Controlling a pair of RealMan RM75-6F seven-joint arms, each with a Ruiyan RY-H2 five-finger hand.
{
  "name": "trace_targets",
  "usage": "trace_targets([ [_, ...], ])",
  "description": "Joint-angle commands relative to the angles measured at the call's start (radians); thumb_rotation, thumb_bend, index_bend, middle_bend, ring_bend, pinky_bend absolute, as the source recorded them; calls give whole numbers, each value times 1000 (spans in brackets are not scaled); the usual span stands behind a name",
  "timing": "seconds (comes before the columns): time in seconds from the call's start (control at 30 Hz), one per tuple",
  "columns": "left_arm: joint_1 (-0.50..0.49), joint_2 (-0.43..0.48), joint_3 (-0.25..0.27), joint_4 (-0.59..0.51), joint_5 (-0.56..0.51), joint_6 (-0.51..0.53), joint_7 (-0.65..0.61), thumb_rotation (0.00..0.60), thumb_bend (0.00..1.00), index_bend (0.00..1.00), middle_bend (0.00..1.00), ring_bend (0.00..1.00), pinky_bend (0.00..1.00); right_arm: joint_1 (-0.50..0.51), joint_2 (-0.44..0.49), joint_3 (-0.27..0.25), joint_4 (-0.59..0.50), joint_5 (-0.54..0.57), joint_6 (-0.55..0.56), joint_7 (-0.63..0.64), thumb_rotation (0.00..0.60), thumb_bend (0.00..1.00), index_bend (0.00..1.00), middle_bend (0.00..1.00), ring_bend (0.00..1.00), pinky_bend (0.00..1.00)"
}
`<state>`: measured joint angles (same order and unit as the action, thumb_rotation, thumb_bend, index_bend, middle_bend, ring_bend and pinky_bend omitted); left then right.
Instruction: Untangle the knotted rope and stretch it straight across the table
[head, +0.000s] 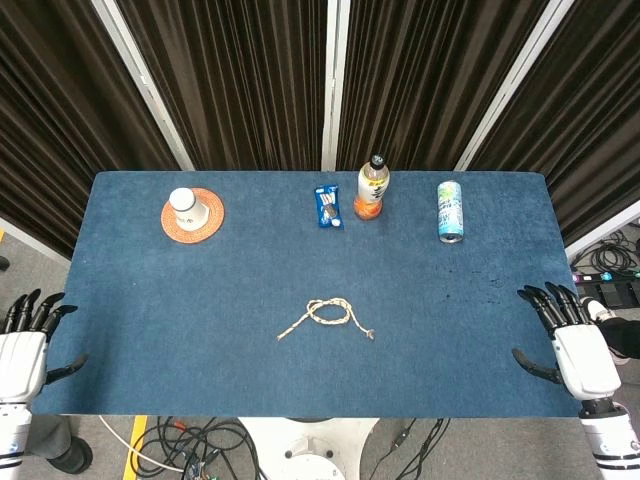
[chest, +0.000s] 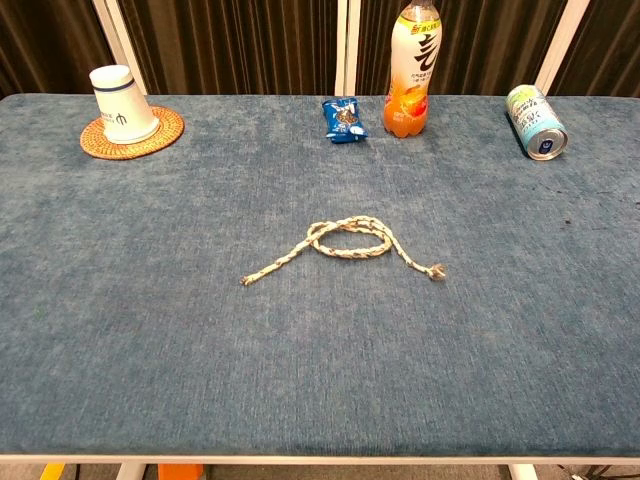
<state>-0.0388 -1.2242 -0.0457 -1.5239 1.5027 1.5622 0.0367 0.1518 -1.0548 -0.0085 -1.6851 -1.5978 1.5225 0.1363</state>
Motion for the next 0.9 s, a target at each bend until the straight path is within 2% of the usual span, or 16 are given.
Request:
trace_targets([
  [0.03,3,0,1,0,-3,-1,-1,600,88,278,147,17,67,1,-1,2,3,-2,-7,3,600,151,131,135,0,44],
  [0.23,3,-3,0,8,2,3,-8,600,88,277,147,17,66,44,-13,3,0,-27,-83,14,600,151,131,134,0,44],
  [0.47,9,-2,3,22,2,5,-32,600,88,277,147,17,67,196,-108,59,18,-31,-270,-15,600,169,127,156,0,59],
  [0.7,19,-12,9,50,-1,7,-61,600,88,278,147,17,67,348,-270,126,42,87,-491,-84,600,168,127,143,0,59],
  [0.9,24,-20,8,72,-16,0,-81,600,88,278,147,17,67,424,-394,158,93,194,-591,-166,600,168,127,120,0,60],
])
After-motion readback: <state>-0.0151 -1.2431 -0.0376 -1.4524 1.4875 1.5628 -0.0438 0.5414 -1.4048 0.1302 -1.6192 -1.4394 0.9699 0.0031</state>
